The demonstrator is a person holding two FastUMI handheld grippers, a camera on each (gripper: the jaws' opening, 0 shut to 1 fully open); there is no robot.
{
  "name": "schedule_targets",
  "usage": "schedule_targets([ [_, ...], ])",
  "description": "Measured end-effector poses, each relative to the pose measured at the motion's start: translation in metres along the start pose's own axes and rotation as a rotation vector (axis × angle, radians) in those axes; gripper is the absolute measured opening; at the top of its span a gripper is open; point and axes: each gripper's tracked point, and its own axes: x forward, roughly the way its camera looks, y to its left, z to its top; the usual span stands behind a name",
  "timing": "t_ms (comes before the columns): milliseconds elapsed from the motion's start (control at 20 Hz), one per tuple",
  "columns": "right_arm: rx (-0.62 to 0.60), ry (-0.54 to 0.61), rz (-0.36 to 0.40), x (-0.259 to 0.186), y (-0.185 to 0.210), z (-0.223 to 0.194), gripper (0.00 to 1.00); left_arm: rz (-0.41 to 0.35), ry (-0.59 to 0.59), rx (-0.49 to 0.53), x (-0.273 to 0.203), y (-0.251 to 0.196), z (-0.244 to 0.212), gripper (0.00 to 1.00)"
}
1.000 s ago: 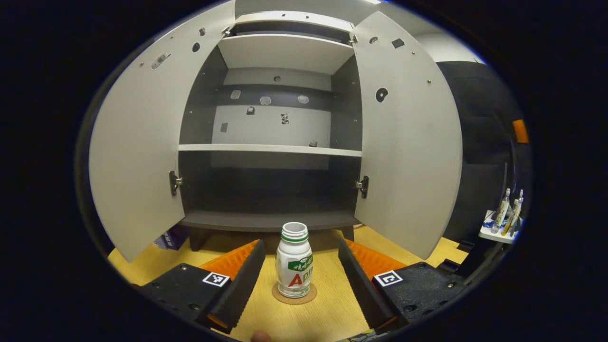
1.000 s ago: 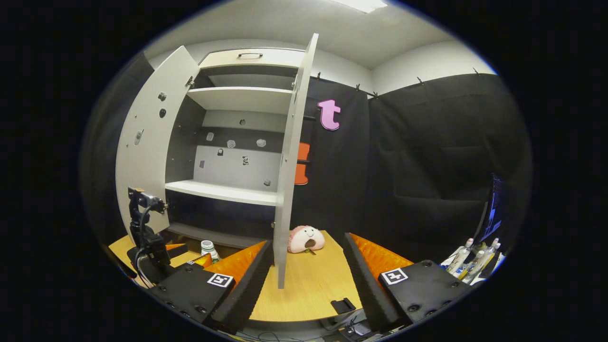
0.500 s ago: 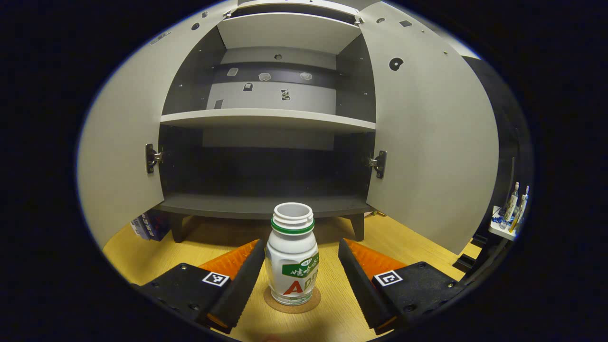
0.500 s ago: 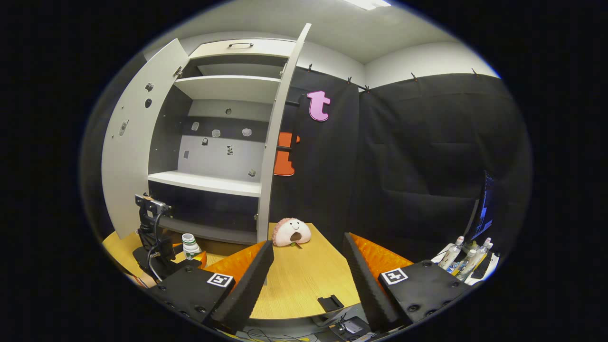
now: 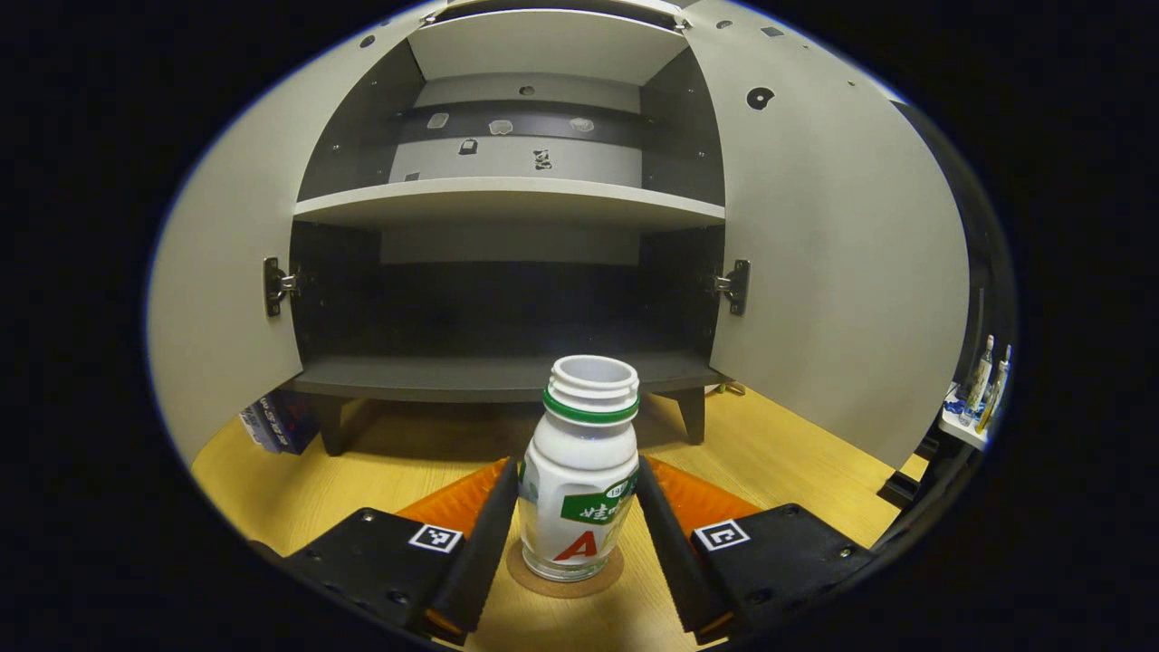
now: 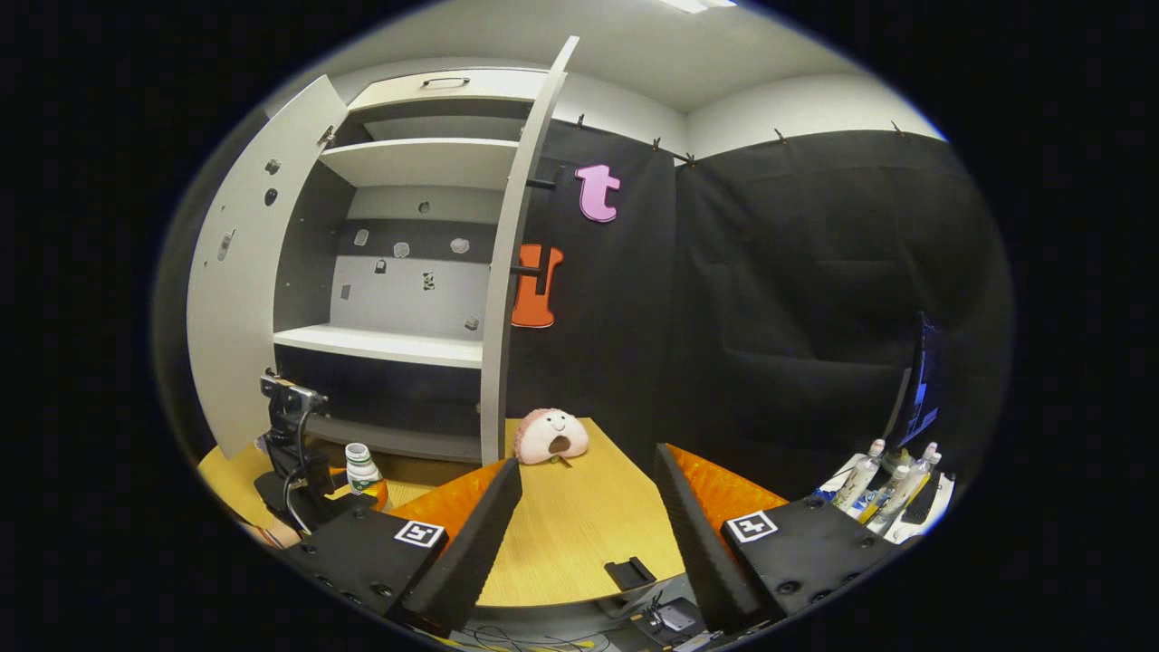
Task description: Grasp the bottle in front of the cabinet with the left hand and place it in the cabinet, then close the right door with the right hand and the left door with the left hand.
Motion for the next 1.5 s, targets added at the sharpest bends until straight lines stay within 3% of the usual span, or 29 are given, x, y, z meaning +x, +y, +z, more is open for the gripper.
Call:
schedule_targets([
  [400, 0.004, -0.02, 0.03, 0.005, -0.001, 0.004, 0.92, 0.019, 0.011, -0.009, -0.031, 0.018, 0.06, 0.78],
  [800, 0.007, -0.025, 0.075, 0.003, 0.004, 0.003, 0.92, -0.017, -0.053, 0.0, -0.062, 0.037, 0.183, 0.78],
  [850, 0.007, -0.025, 0.082, 0.003, 0.006, 0.004, 0.97, -0.021, -0.07, 0.003, -0.065, 0.039, 0.199, 0.78],
  [900, 0.009, -0.025, 0.085, 0.004, 0.007, 0.005, 0.92, -0.017, -0.085, 0.003, -0.065, 0.043, 0.215, 0.78],
  [1050, 0.016, -0.032, 0.089, 0.003, 0.008, 0.007, 0.97, 0.006, -0.132, 0.024, -0.053, 0.057, 0.267, 0.77],
  [1150, 0.018, -0.035, 0.093, 0.003, 0.008, 0.007, 0.97, -0.002, -0.137, 0.029, -0.046, 0.059, 0.289, 0.77],
  [1200, 0.019, -0.035, 0.091, 0.002, 0.005, 0.007, 0.92, -0.008, -0.138, 0.01, -0.042, 0.061, 0.301, 0.78],
  [1250, 0.023, -0.033, 0.088, 0.003, 0.003, 0.007, 0.97, -0.008, -0.14, -0.012, -0.036, 0.064, 0.314, 0.78],
  [1300, 0.028, -0.031, 0.083, 0.004, 0.001, 0.005, 0.92, -0.003, -0.149, -0.024, -0.03, 0.068, 0.327, 0.78],
  [1350, 0.033, -0.029, 0.079, 0.004, -0.001, 0.006, 0.97, 0.013, -0.159, -0.01, -0.023, 0.073, 0.34, 0.78],
  [1500, 0.034, -0.028, 0.06, 0.007, -0.01, 0.006, 0.92, 0.039, -0.166, 0.033, 0.001, 0.082, 0.366, 0.77],
])
